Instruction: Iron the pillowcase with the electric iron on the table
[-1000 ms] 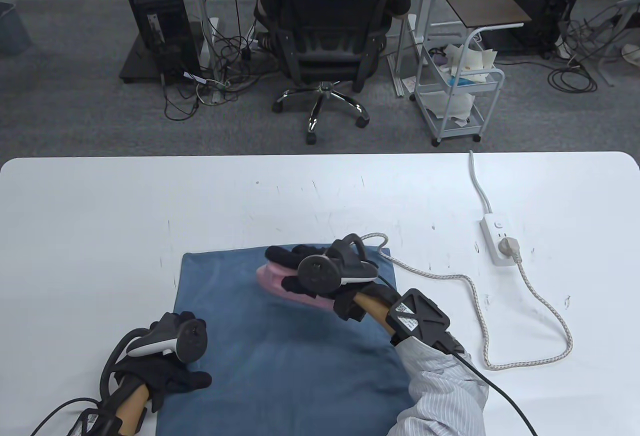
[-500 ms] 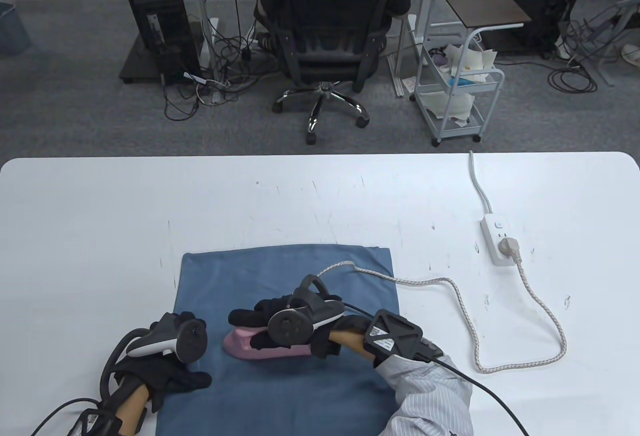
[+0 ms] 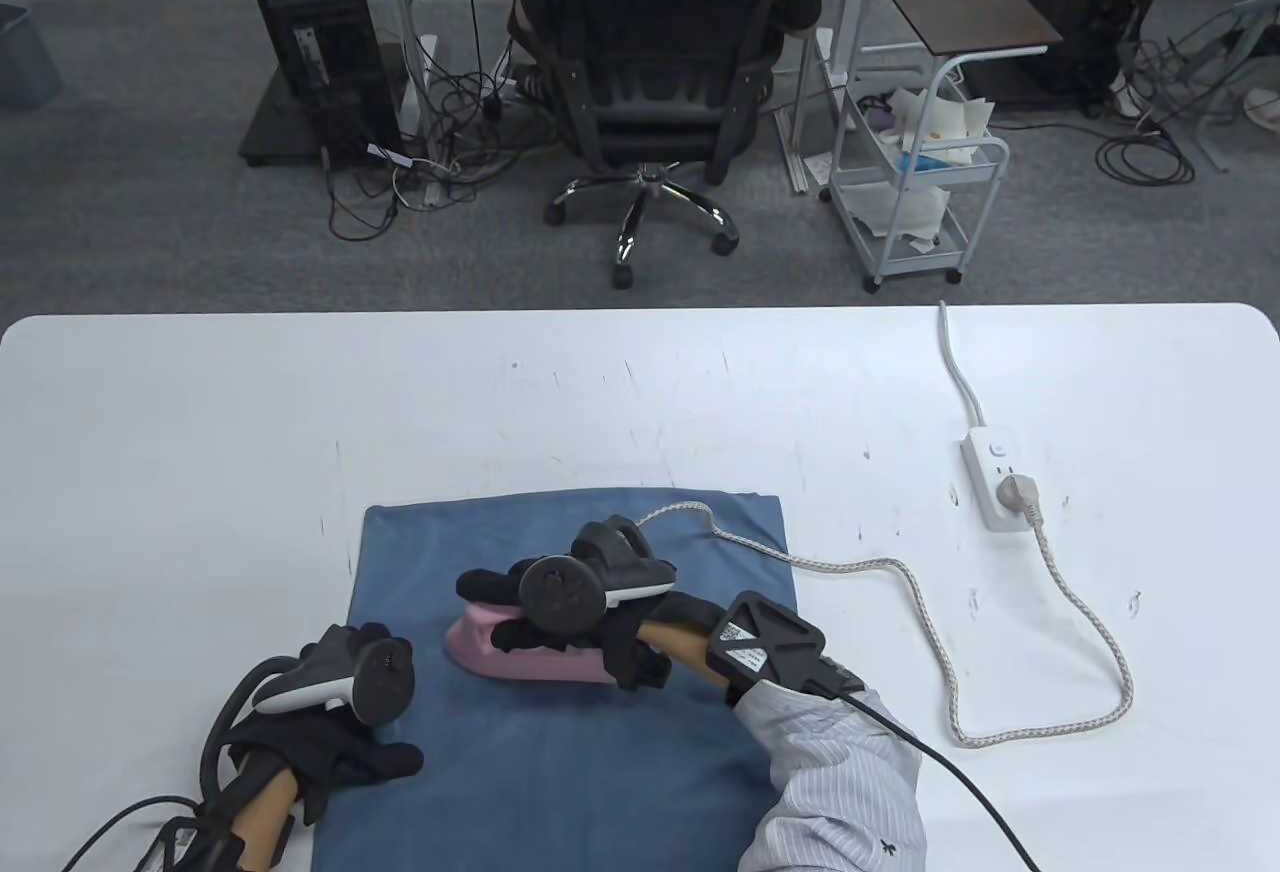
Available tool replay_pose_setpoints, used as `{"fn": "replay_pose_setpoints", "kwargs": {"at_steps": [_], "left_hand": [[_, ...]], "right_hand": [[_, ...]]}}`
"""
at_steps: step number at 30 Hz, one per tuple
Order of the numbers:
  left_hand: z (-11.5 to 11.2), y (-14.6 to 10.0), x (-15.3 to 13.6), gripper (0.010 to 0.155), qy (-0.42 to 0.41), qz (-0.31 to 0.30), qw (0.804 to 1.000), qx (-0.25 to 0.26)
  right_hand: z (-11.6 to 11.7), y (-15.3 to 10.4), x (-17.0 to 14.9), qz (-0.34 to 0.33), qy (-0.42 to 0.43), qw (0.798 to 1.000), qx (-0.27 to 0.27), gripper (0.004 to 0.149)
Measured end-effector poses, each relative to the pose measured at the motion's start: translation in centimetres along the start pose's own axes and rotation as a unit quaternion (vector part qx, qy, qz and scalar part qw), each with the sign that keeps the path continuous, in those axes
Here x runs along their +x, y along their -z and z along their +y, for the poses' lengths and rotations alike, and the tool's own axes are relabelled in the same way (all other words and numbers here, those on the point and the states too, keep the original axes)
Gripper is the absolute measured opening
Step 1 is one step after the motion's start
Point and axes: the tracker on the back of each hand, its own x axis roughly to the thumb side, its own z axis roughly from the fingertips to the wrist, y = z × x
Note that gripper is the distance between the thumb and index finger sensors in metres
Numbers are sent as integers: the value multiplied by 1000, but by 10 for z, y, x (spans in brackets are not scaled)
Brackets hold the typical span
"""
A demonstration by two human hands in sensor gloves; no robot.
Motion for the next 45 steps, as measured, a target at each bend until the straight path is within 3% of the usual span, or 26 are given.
{"fn": "replay_pose_setpoints", "kwargs": {"at_steps": [5, 13, 17, 21, 24, 27, 31, 34, 42, 45], "left_hand": [[0, 0, 0, 108, 3, 2, 1000, 0], [0, 0, 0, 108, 3, 0, 1000, -2], [0, 0, 0, 108, 1, 0, 1000, 0], [0, 0, 0, 108, 1, 2, 1000, 0], [0, 0, 0, 108, 2, 2, 1000, 0], [0, 0, 0, 108, 2, 1, 1000, -1], [0, 0, 0, 108, 1, 1, 1000, -1], [0, 0, 0, 108, 1, 1, 1000, 0], [0, 0, 0, 108, 1, 1, 1000, 0], [0, 0, 0, 108, 1, 1, 1000, -1]], "right_hand": [[-4, 10, -38, 104, -17, 994, -38, 63], [-7, 4, -28, 46, 26, 999, 12, 63], [-4, 11, -40, 83, 6, 996, -11, 63], [-7, 18, -62, 162, -27, 986, -37, 64], [-10, 19, -75, 209, -38, 976, -40, 65], [-13, 17, -76, 213, -53, 975, -22, 66], [-14, 6, -66, 158, -18, 987, 1, 65], [-14, -4, -68, 154, -13, 988, -8, 66], [-24, -37, -103, 252, -53, 965, -41, 66], [-24, -50, -102, 247, -50, 967, -44, 66]]}}
